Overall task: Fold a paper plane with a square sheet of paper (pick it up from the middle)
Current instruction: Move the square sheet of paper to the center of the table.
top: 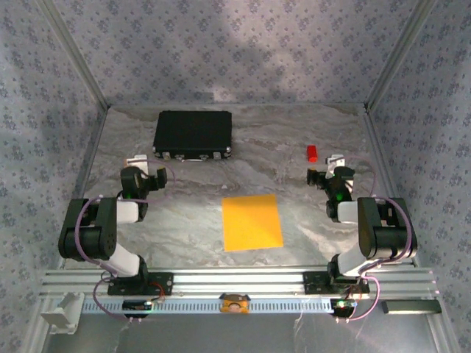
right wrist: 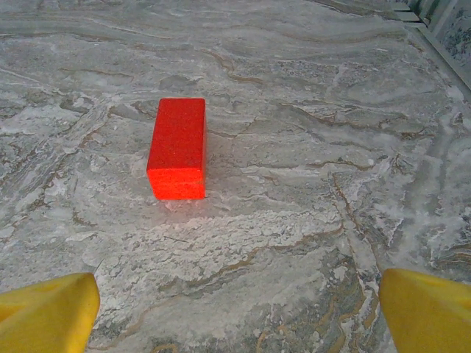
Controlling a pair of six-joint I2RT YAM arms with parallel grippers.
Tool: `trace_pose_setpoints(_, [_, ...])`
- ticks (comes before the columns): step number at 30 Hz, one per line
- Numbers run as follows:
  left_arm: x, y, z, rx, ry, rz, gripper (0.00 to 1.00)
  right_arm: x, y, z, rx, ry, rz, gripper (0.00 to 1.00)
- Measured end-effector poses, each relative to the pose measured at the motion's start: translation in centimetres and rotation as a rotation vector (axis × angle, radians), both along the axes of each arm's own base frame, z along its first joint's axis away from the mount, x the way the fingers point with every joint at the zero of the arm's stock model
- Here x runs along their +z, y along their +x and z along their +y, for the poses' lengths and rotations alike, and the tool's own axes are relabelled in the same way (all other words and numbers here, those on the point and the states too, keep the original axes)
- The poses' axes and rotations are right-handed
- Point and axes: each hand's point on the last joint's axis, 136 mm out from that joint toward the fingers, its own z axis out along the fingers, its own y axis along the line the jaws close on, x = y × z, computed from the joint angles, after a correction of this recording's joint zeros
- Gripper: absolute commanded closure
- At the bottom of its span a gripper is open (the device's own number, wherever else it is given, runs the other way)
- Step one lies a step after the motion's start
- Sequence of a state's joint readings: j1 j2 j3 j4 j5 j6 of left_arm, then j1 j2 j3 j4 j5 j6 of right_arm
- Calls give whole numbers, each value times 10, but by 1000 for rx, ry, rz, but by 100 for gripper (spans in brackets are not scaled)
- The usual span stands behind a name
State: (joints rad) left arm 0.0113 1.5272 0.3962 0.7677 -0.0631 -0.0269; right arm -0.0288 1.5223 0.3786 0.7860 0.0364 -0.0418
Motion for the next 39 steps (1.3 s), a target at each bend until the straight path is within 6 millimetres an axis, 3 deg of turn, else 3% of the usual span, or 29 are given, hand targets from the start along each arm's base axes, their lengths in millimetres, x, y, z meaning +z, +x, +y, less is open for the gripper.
trace_pose_setpoints(11, [0,0,-1,-4,-2,0,0,0,0,-1,-2,0,0,1])
trace_pose_setpoints(18, [7,-2,-5,-25,-10,19,2,6,-1,9,18,-11,-18,1])
trace_pose_setpoints(21, [33,2,-4,-13,-30,-12,2,20,-6,14,27,-19,-16,1])
trace_pose_setpoints(24, [56,-3,-4,5,-66,-53,0,50,-3,20,20,-17,0,1])
trace_pose_setpoints(28, [70,-15,-8,20,-131,-28,0,96,-2,34,9,81,22,1])
trace_pose_setpoints(30, [76,-14,-12,29,-192,7,0,104,-9,41,4,158,57,1])
trace_pose_setpoints(35, [97,-10,-20,58,-355,62,0,81,-37,64,43,328,233,1])
trace_pose_setpoints(39, [86,-22,-50,-22,-527,153,0,54,-63,76,48,404,359,1])
